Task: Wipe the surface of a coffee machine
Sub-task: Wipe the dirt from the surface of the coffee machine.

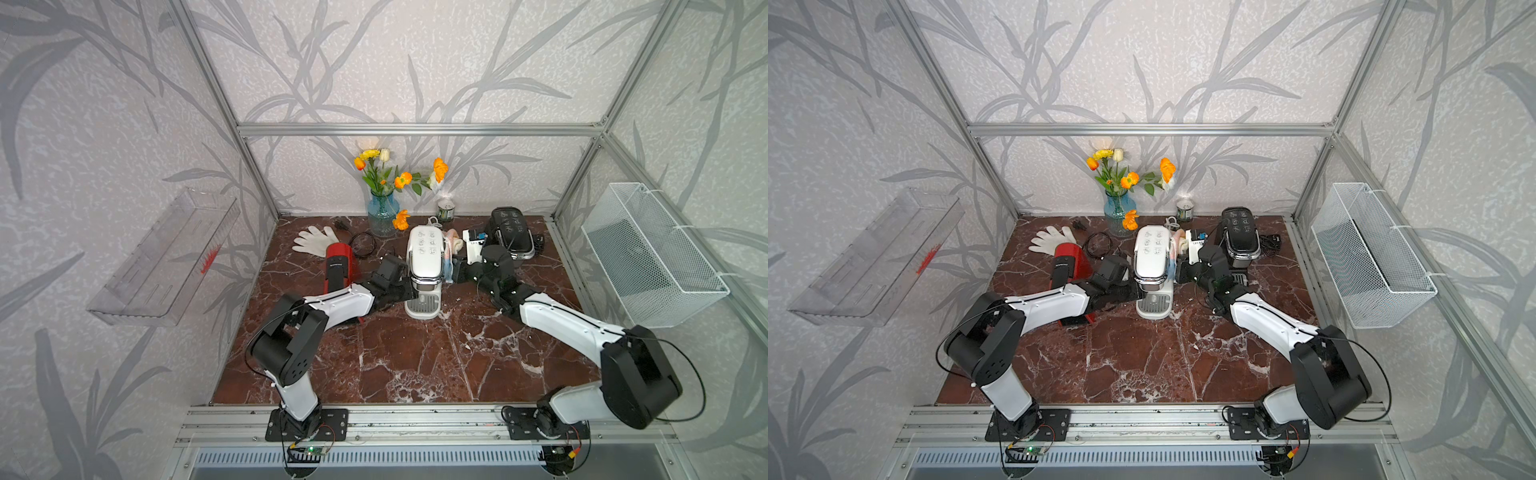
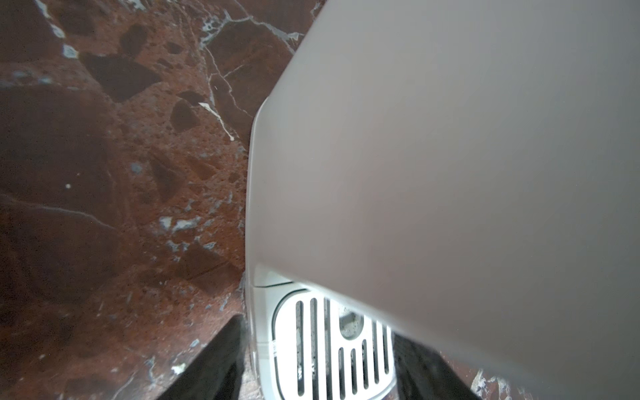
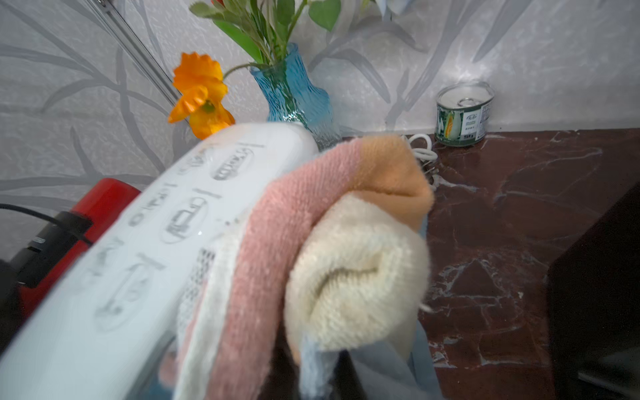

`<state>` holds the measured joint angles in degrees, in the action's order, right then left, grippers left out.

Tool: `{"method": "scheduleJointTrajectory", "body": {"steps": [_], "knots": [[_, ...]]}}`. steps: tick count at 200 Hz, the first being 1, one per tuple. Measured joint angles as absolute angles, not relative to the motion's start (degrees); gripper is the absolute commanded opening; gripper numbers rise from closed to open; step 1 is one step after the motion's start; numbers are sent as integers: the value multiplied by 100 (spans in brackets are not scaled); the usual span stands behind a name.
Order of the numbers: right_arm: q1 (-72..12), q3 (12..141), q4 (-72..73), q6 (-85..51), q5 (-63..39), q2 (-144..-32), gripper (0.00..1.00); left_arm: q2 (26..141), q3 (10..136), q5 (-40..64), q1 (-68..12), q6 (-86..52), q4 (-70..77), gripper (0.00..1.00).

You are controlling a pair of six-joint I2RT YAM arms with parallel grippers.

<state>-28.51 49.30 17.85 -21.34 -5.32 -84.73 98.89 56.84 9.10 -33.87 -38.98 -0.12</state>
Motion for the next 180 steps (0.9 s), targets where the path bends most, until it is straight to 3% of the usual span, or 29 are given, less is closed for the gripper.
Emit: {"method": "scheduleJointTrajectory", "body": {"steps": [49,87,134,180], "knots": [[-2764,4939,2045,-2370,-657,-9911,0,9856,5649,897,-3387,-3898,-19,65],[-2764,4703,2445,-2545,-784,-10324,0,9789,5566,882,-3382,-3900,-23,65],[-2886,4381,2547,-2609,-805,-10138,0,9789,5566,884,-3380,-3894,-30,65],[-3350,4160,1865,-2620,-1144,-9054,0,9791,5566,895,-3382,-3898,-19,65]]}}
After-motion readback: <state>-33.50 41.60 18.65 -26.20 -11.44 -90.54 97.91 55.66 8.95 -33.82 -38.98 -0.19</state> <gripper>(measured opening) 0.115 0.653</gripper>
